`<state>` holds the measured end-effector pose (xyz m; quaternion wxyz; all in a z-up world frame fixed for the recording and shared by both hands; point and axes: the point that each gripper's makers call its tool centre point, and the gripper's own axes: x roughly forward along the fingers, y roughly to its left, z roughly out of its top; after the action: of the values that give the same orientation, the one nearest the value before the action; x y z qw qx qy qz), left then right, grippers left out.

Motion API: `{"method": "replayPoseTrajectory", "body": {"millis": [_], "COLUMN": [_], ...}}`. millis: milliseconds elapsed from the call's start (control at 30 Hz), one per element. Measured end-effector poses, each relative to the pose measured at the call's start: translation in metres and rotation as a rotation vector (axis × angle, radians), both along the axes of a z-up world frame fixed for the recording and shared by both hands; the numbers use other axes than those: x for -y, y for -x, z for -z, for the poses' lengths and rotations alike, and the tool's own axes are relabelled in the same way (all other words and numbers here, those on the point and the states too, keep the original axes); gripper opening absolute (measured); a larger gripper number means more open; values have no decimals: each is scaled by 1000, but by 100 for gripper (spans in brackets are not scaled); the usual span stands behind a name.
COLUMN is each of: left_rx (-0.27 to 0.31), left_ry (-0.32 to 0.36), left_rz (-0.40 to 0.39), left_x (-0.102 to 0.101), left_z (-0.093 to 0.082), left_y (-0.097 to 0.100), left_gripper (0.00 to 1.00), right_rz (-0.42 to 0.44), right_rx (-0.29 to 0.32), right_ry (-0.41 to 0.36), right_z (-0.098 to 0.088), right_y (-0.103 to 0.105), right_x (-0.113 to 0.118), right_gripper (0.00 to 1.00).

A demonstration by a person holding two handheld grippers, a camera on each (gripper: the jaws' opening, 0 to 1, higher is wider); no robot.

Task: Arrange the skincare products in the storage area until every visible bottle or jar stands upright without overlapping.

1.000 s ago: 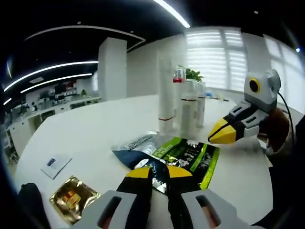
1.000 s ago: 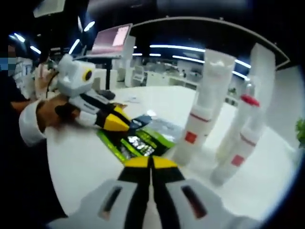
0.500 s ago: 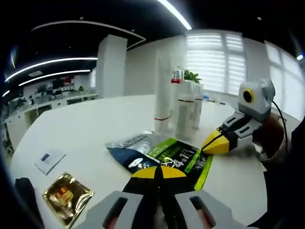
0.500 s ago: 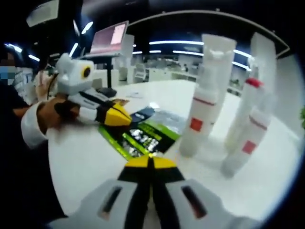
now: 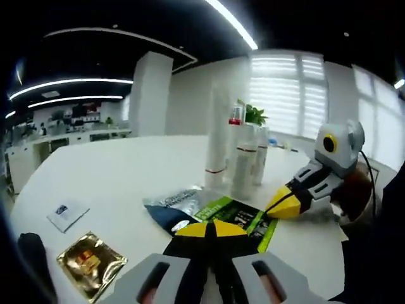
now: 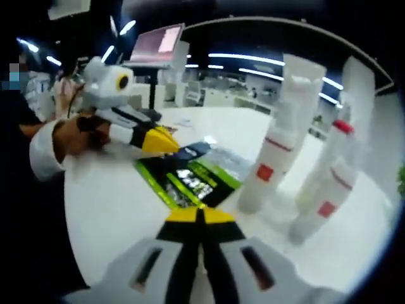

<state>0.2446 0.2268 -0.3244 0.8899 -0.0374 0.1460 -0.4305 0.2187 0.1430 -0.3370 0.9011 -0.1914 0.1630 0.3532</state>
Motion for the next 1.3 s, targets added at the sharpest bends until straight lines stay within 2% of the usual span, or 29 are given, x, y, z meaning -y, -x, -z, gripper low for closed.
{"method": "replayPoseTrajectory", "body": {"millis": [67, 133, 267, 333, 400, 567, 667, 800, 900, 1000, 1100, 1133, 1233, 1267, 1300], "left_rx": [1, -4, -5, -34, -33, -25, -51, -39, -36, -28, -26, -51, 21, 38, 37], "left_ry": [4, 45, 51, 73, 77, 98, 189, 205, 222, 197, 205, 180, 95, 71, 53], "left_rz": [-10, 9, 13, 16, 7, -28, -40, -75, -70, -77, -75, -46, -104, -103, -110], "left_x": [-5, -1, -1, -4, -8, -27, -43, -64, -71, -74, -77, -75, -83, -85, -86], "left_z": [-1, -5, -7, -9, -12, -22, -34, -39, -44, -43, -47, -42, -41, -41, -40], "left_y": [-2, 1, 2, 3, 3, 0, -6, -15, -16, -18, -18, -15, -21, -21, -21], "left_gripper": [0, 0, 0, 0, 0, 0, 0, 0, 0, 0, 0, 0, 0, 0, 1], "right_rz": [0, -3, -14, -23, -32, -108, -117, -93, -91, -88, -91, -98, -121, -160, -163], "right_rx": [19, 29, 45, 45, 46, 64, 55, 29, 33, 46, 69, 81, 106, 165, 230], "right_ry": [-21, -22, -47, -58, -68, -217, -229, -294, -272, -271, -263, -254, -254, -273, -283], "right_z": [-6, -9, -18, -20, -23, -46, -50, -56, -57, -60, -63, -64, -66, -76, -86], "right_y": [-3, -2, 0, 2, 2, 11, 12, 9, 8, 8, 6, 6, 5, 6, 6], "right_x": [0, -2, -6, -9, -13, -37, -42, -45, -46, -47, -49, -50, -54, -60, -61], "right_gripper": [0, 0, 0, 0, 0, 0, 0, 0, 0, 0, 0, 0, 0, 0, 0]}}
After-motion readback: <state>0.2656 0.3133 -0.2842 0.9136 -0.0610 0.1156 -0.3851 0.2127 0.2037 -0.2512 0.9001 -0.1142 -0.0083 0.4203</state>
